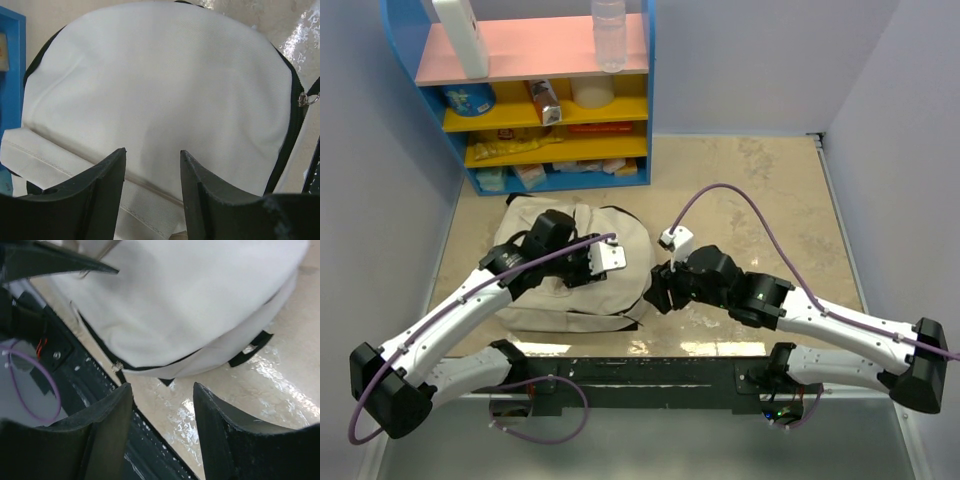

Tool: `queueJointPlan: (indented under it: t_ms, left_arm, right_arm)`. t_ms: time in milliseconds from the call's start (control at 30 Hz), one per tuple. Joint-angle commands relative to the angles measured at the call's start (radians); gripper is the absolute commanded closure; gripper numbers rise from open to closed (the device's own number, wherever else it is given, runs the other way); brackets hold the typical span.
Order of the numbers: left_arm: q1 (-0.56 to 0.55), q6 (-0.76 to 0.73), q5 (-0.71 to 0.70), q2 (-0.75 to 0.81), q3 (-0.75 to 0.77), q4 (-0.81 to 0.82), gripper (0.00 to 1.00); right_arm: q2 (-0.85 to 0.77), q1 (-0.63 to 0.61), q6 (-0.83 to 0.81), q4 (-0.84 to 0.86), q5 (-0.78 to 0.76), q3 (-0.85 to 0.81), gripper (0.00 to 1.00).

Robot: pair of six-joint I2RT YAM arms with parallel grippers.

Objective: Pack the student bag
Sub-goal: Adjust the student bag at the center of the board, then zip the student bag at the center of the board.

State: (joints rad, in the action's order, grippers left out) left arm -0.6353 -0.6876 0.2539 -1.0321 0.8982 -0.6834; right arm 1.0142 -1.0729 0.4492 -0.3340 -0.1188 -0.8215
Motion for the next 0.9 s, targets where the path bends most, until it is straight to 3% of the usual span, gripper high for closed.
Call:
queueJointPlan:
  t_ms: [0,400,867]
  left_arm:
    - [-0.001,0.014,0.051,0.012,0.06,-0.034,0.48]
    - [-0.027,0.007,0.096,0.0,0.09,-0.074,0.47]
    - [-0.061,0.069,0.093,0.046,0.068,-0.041,0.47]
  right_arm:
    - [0.029,-0.004,-0.191,0.076,0.185,0.021,0.46]
    - [0.176,-0.067,-0.251,0.089,0.238,-0.03,0.46]
    - [0.264,-0.11,-0.244,0.167,0.167,-0.016,0.49]
